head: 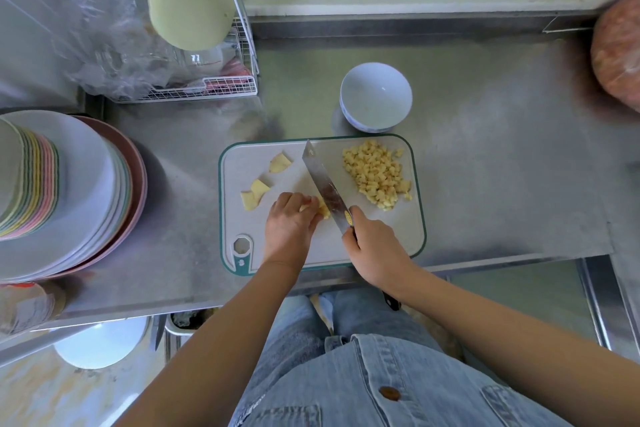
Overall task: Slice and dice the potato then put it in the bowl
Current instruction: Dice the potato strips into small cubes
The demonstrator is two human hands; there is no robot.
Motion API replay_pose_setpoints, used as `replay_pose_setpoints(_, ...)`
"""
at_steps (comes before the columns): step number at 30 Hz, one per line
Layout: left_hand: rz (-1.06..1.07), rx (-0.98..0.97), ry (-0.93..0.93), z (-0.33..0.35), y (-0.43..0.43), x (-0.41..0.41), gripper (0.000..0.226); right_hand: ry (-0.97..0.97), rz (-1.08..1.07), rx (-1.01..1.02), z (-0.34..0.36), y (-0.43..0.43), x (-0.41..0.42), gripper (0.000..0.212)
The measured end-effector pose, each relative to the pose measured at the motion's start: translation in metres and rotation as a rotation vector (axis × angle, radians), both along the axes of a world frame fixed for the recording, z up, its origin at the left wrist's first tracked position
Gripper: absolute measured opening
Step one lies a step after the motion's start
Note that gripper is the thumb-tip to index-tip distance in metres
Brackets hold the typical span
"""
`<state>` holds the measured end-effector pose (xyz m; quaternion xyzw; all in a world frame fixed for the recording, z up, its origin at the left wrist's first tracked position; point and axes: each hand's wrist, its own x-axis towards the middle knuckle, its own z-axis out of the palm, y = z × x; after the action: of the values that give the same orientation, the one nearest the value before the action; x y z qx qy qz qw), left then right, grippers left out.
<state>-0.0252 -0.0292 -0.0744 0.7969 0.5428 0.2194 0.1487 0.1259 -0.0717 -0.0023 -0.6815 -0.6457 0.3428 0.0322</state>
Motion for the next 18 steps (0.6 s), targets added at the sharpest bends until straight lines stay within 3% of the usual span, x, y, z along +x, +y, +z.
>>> replay_pose_setpoints(11,-0.025,-0.031,0.032,-0.001,0.005,-0.001,0.020,-0.046,-0.066,-0.006,-0.020,-0.003,-0.010,0.033)
replay_pose_setpoints(18,-0.005,-0.073,-0.003,0.004,0.005,-0.002,0.019,0.072,-0.119,0.025,-0.013,-0.003,0.002,0.028)
